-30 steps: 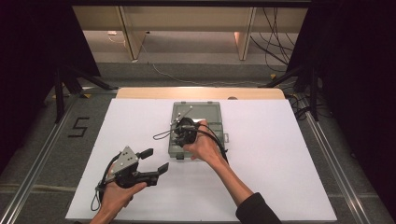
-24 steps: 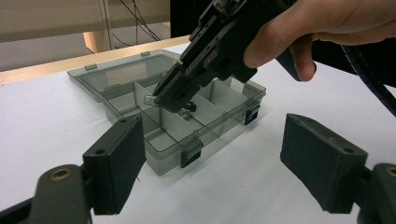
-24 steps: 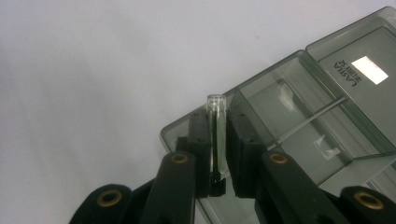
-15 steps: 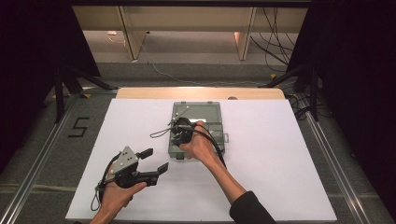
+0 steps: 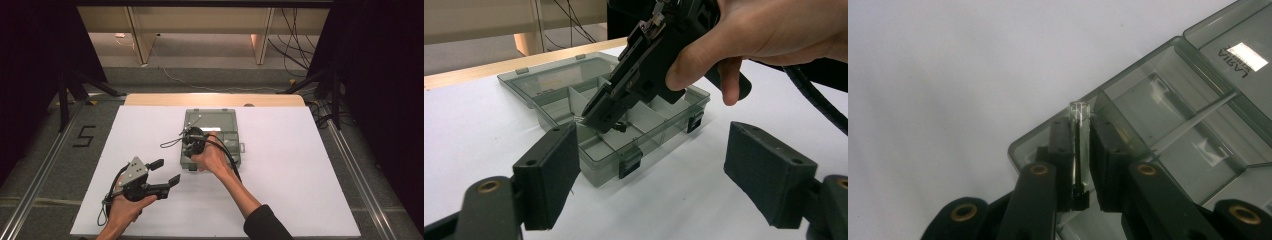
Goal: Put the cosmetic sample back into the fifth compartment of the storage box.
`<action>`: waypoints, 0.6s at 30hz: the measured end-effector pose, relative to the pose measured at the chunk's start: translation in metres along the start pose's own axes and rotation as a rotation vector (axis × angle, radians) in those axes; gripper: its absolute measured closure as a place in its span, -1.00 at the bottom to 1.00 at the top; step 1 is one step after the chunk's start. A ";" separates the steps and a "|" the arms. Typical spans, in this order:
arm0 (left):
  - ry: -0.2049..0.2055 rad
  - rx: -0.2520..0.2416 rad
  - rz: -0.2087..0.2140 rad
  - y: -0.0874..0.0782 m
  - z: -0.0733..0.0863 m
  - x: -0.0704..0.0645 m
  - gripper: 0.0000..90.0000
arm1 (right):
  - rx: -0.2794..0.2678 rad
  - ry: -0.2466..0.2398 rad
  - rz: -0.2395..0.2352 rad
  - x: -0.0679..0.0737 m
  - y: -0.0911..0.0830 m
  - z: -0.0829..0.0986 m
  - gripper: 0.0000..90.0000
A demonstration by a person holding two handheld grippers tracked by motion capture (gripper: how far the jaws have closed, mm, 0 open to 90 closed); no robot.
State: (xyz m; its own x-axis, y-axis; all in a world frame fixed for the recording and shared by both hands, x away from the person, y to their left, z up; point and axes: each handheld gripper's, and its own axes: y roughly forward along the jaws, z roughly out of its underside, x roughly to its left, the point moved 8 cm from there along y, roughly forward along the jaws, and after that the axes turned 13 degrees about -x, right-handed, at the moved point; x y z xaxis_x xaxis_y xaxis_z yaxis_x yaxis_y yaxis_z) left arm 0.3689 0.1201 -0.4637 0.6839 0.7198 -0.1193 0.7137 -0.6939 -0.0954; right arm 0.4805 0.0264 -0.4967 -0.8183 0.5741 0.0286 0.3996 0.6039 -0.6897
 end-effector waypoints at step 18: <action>0.000 0.002 -0.005 0.000 0.001 0.001 -0.53 | -0.055 0.036 0.022 -0.017 -0.016 0.000 0.13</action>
State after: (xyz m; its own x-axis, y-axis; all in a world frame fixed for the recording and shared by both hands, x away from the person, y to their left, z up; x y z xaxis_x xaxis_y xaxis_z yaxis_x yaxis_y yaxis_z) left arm 0.3698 0.1208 -0.4648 0.6805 0.7231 -0.1186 0.7167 -0.6905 -0.0980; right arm 0.4880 0.0068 -0.4859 -0.7937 0.6069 0.0408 0.4402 0.6195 -0.6500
